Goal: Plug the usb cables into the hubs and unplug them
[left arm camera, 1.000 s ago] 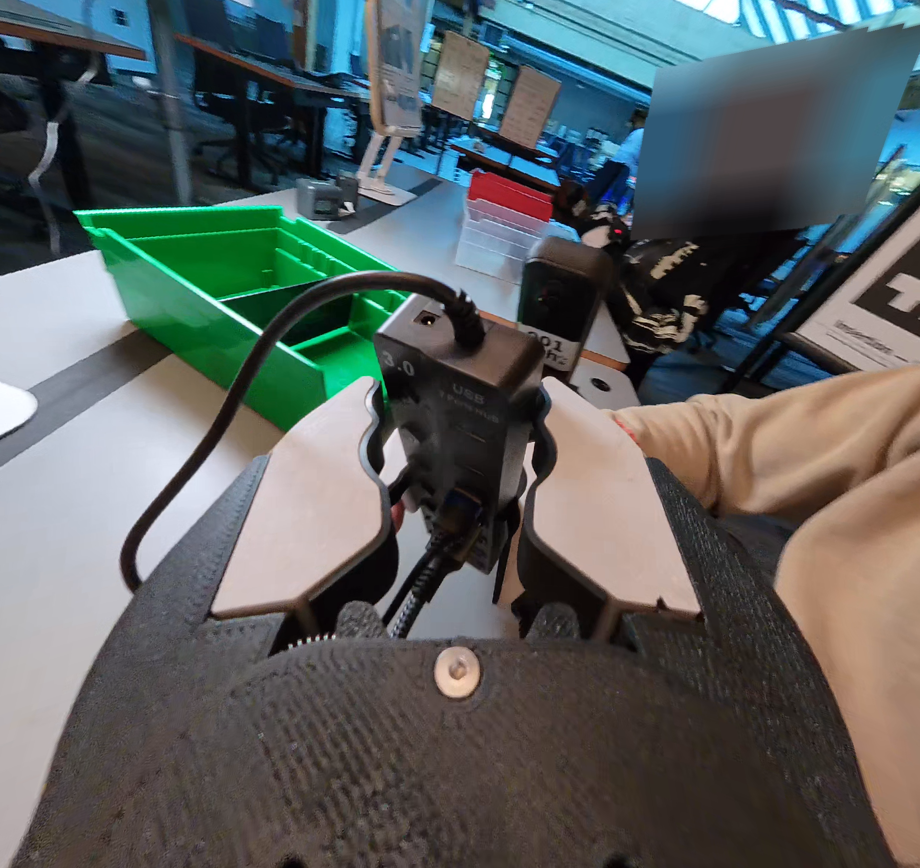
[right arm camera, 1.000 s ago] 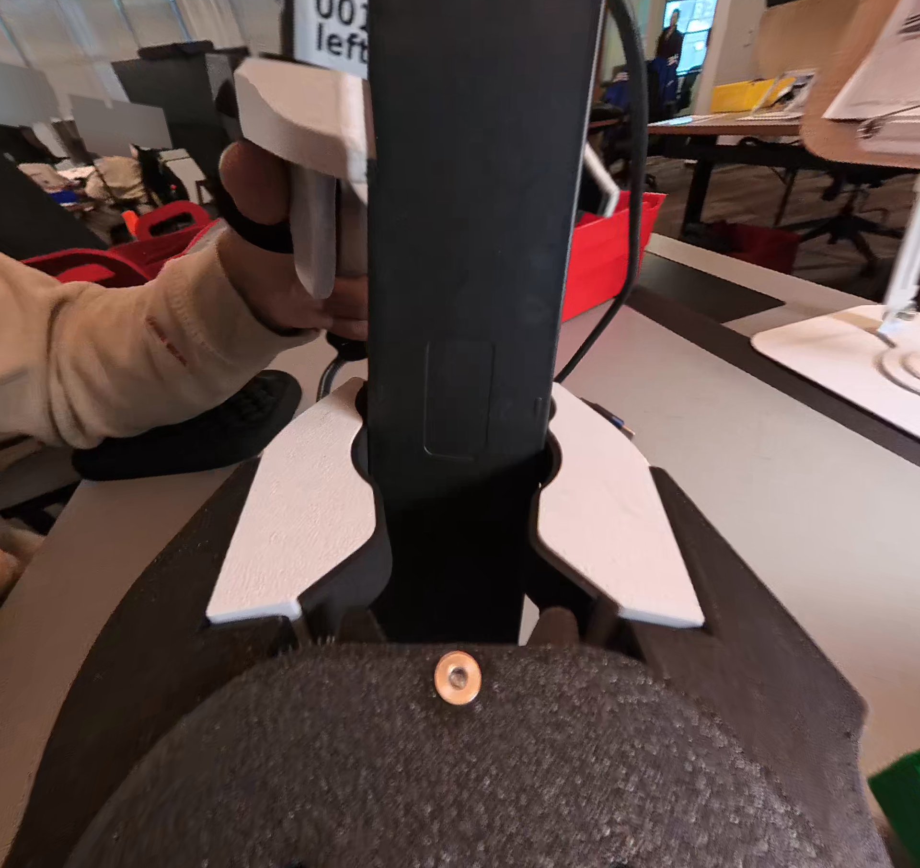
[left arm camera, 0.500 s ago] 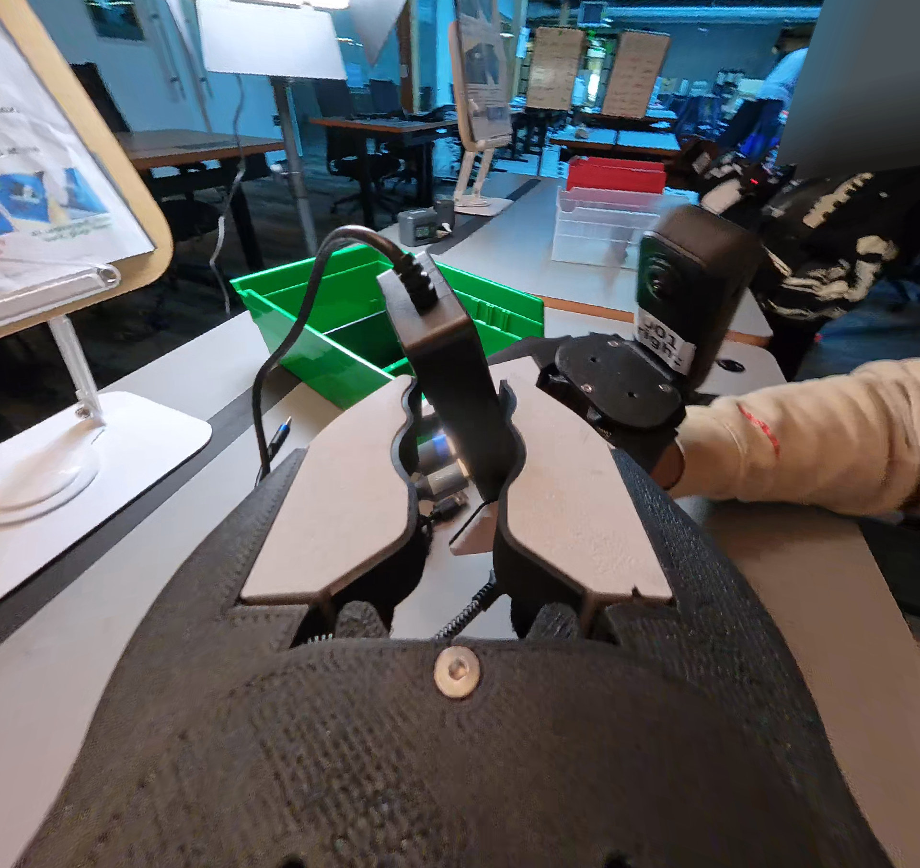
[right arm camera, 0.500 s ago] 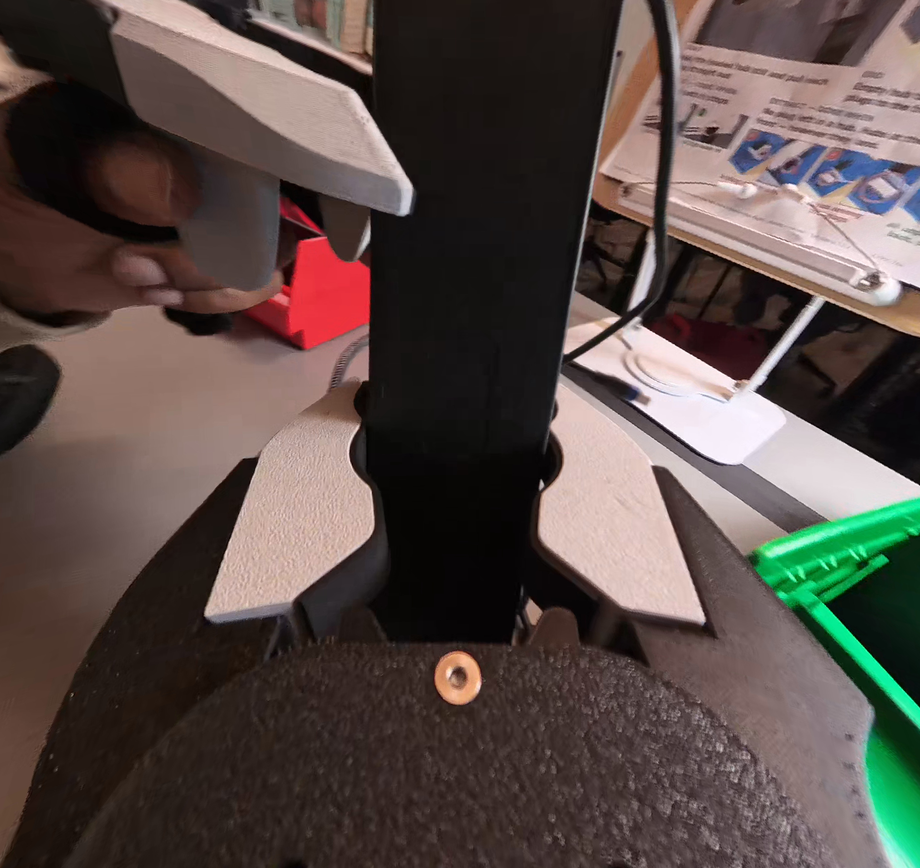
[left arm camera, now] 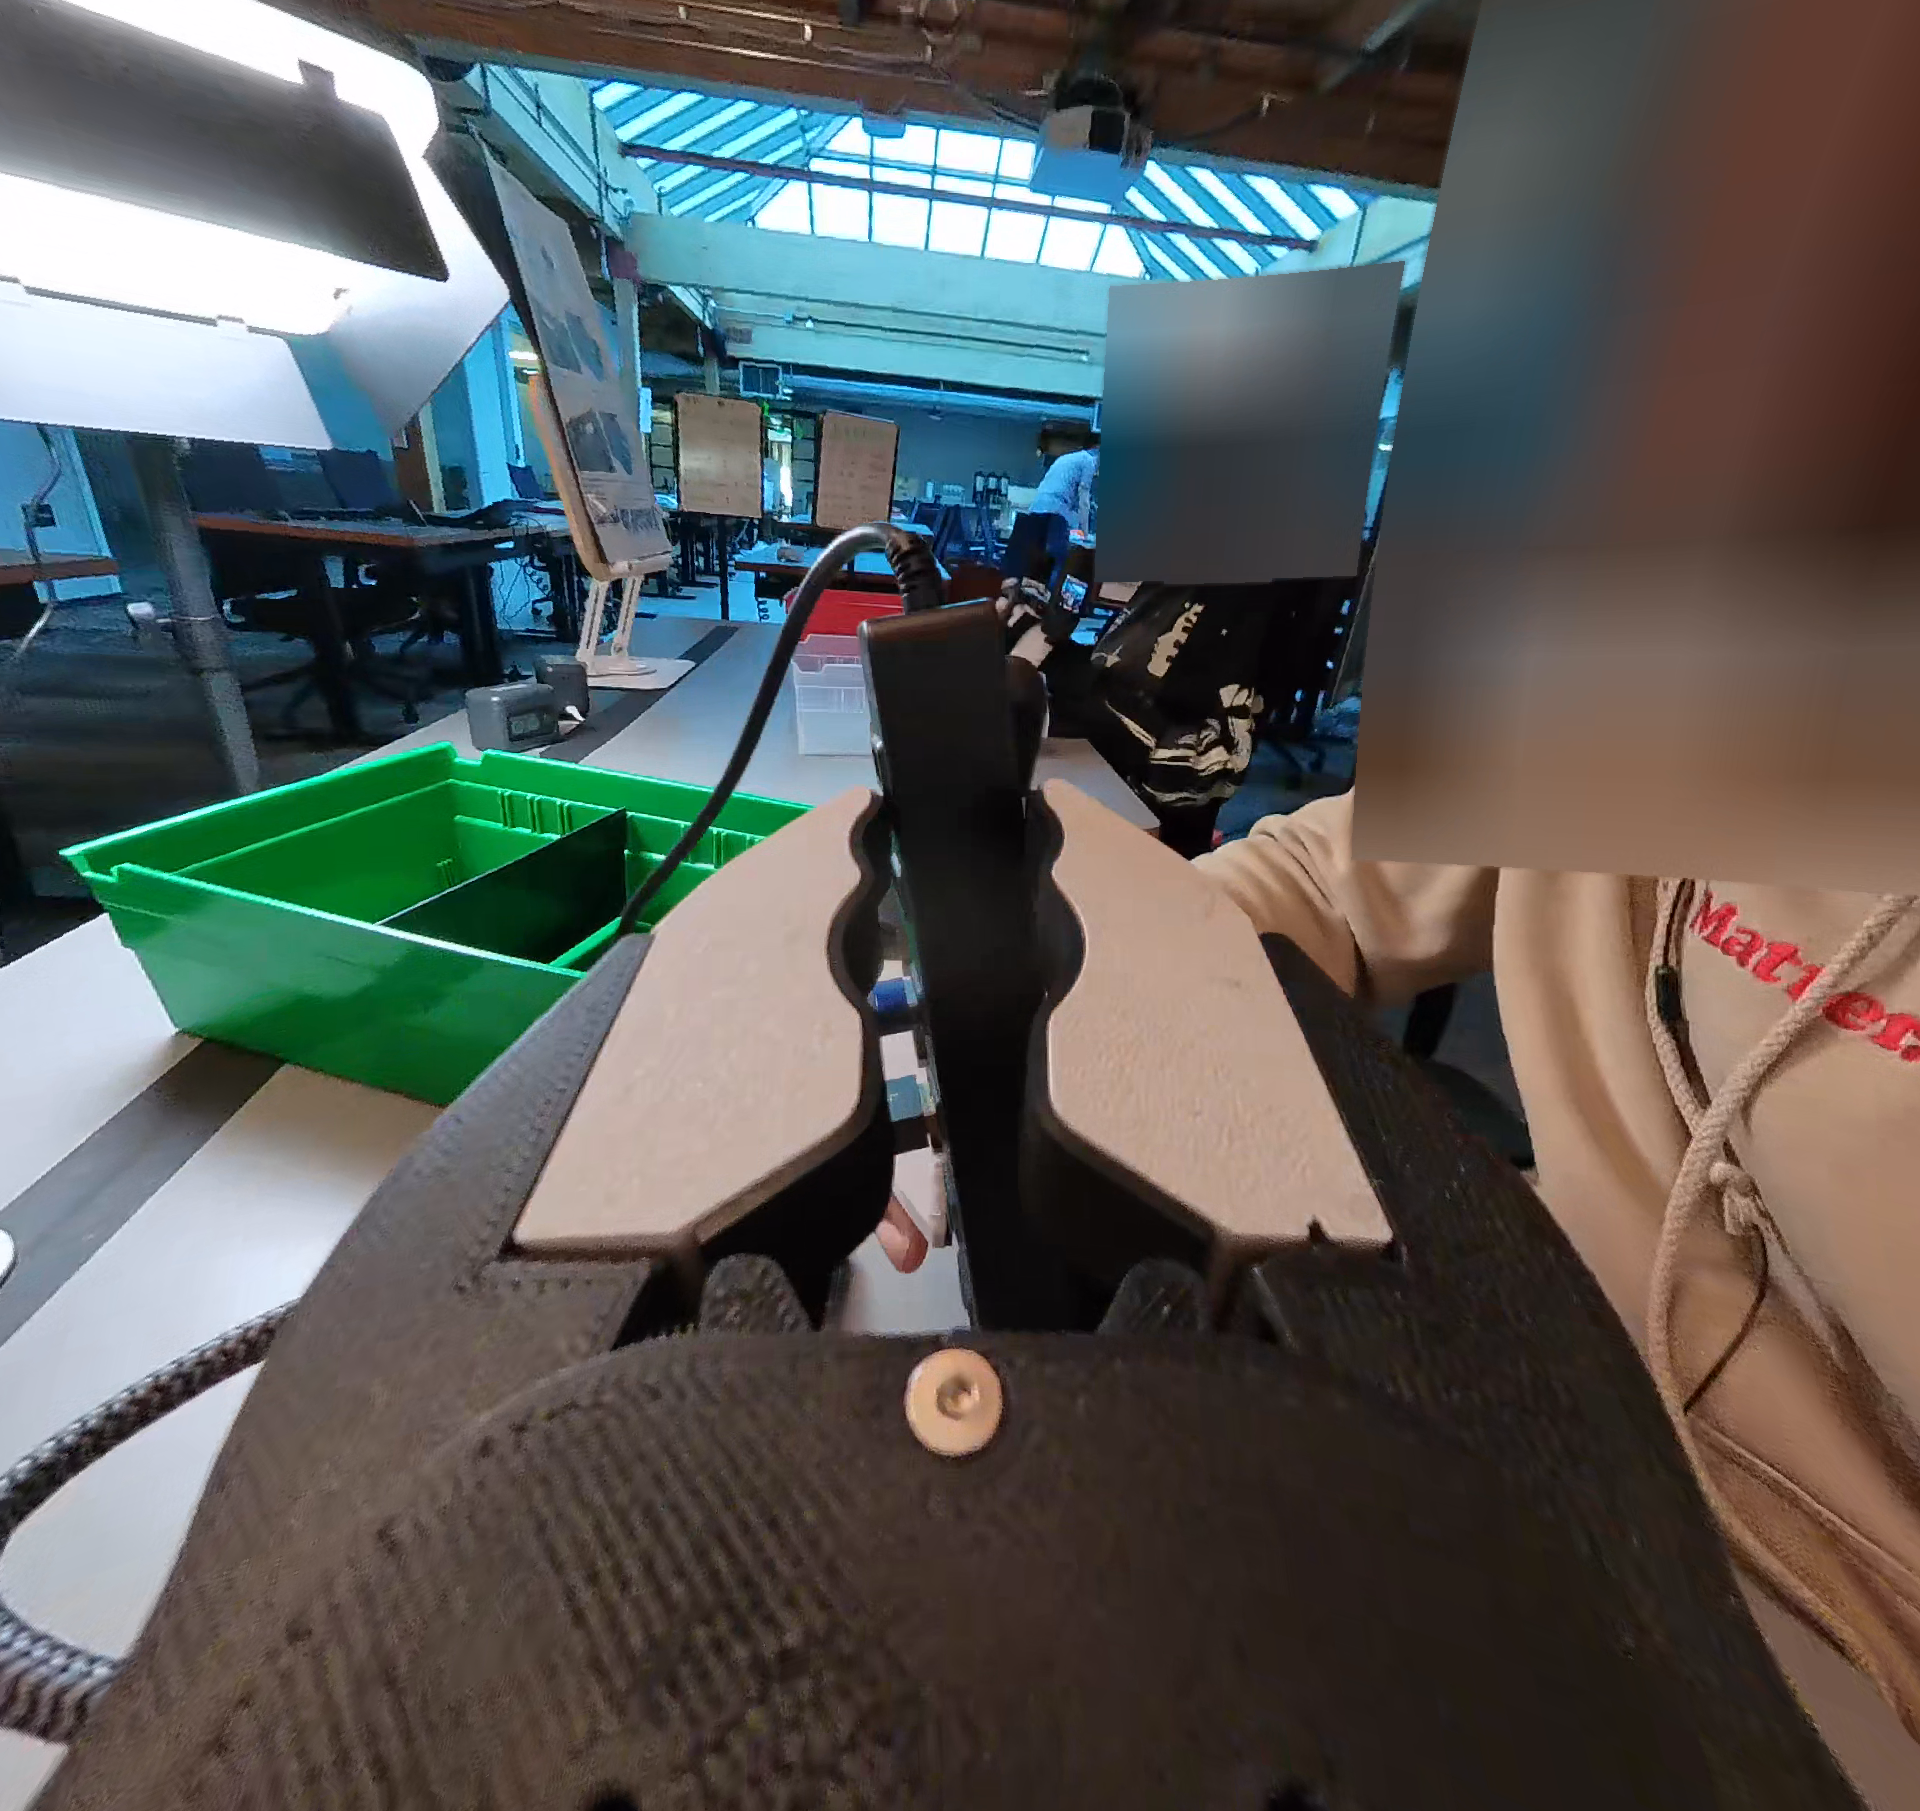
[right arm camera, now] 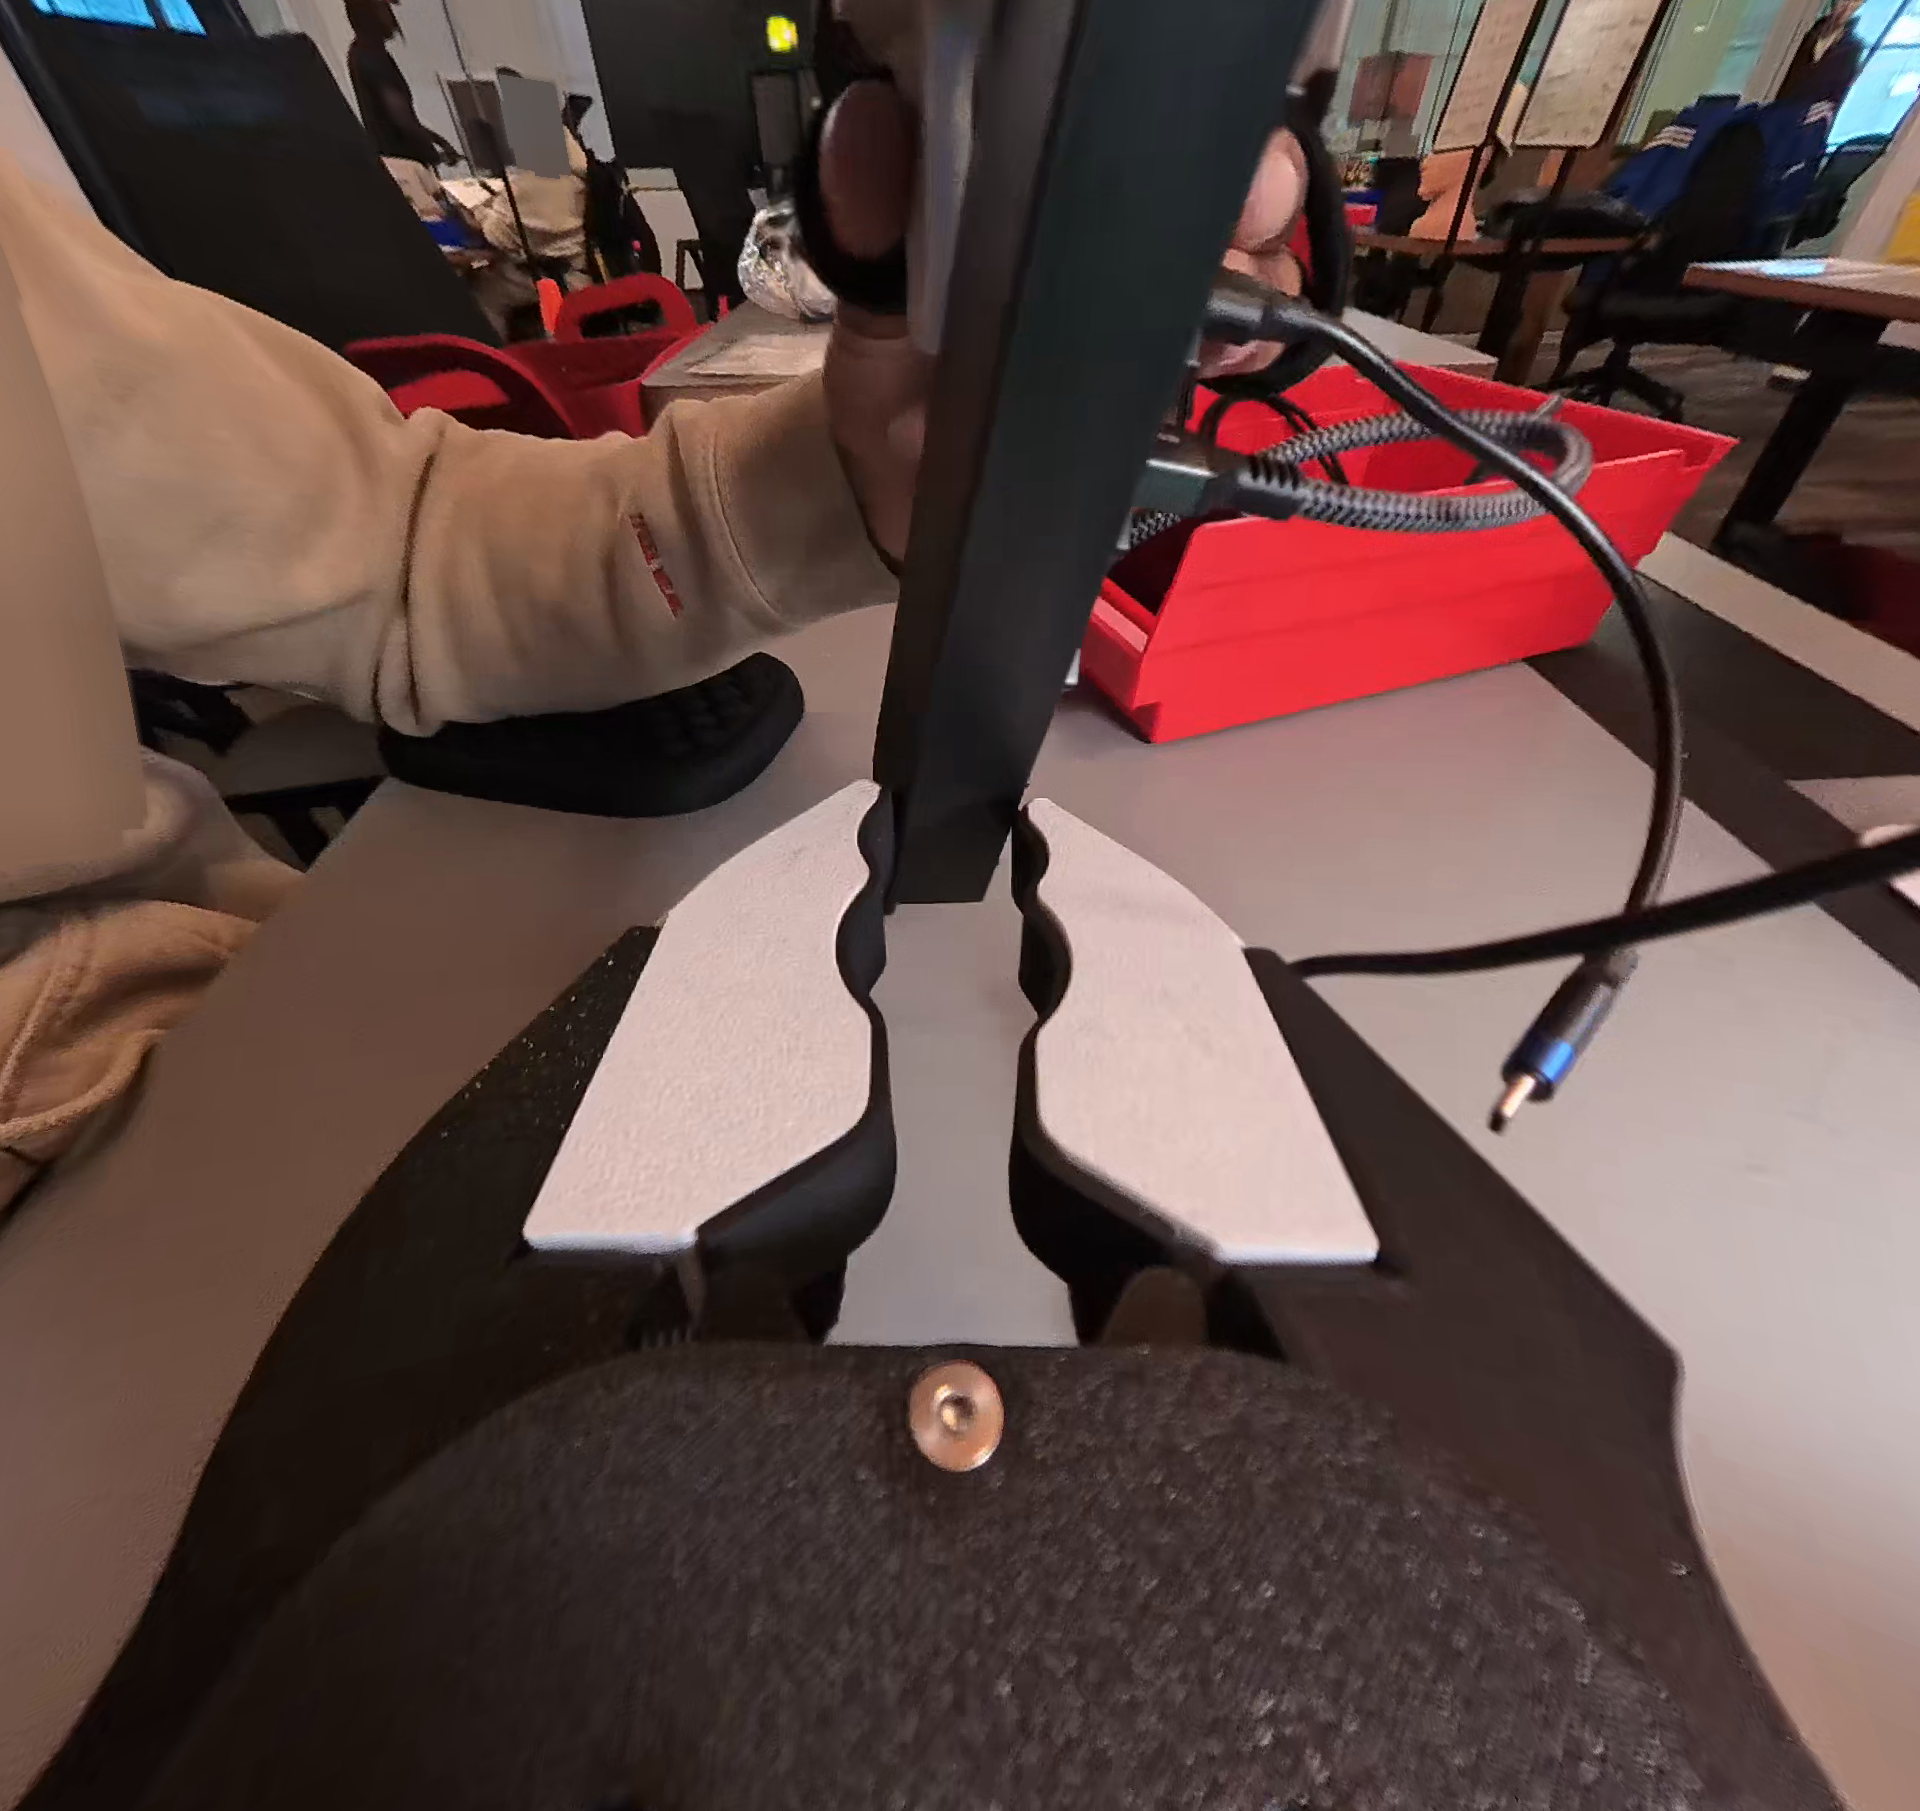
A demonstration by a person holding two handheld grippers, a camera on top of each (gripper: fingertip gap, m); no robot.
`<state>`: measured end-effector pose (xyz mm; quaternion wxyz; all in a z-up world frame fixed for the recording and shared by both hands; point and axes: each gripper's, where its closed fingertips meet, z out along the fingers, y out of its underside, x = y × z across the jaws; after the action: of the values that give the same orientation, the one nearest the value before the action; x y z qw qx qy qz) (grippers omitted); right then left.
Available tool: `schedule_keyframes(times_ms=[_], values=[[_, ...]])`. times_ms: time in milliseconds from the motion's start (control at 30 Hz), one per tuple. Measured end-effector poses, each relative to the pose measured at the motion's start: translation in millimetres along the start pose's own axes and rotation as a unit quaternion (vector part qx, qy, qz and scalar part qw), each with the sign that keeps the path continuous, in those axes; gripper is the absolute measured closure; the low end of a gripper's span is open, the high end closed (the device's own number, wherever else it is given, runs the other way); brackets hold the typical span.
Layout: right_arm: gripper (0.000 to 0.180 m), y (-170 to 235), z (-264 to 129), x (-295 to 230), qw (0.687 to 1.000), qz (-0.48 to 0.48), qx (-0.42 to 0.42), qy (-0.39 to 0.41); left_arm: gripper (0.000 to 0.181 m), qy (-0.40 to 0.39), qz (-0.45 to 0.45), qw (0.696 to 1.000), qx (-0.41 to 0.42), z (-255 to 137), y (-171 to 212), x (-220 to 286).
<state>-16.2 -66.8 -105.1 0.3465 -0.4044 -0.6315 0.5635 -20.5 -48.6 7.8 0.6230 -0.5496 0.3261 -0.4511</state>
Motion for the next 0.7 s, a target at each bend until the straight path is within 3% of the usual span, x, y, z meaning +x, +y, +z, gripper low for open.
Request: schedule_keyframes(times_ms=[233, 333, 400, 467, 700], values=[[0.159, -10.4, -10.2, 28.8, 0.993, -0.026, 0.013, 0.115, 0.156, -0.122, -0.019, 0.992, 0.034, -9.5, -9.2, -36.8], [0.160, -14.4, -24.6, 50.7, 0.980, -0.041, 0.019, 0.194, 0.148, -0.215, -0.023, 0.976, 0.014, -16.0, -2.7, -59.6], [0.160, -16.2, -34.1, 62.1, 0.966, -0.073, 0.010, 0.247, 0.128, -0.254, -0.031, 0.967, 0.007, -14.5, 5.6, -69.0], [0.159, -15.5, -38.0, 66.1, 0.953, -0.116, -0.005, 0.281, 0.116, -0.269, -0.052, 0.962, 0.018, -10.2, 11.2, -73.6], [0.160, -25.4, -33.8, 55.0, 0.912, -0.244, -0.023, 0.328, 0.116, -0.245, -0.144, 0.957, 0.056, -4.3, 23.4, -77.5]])
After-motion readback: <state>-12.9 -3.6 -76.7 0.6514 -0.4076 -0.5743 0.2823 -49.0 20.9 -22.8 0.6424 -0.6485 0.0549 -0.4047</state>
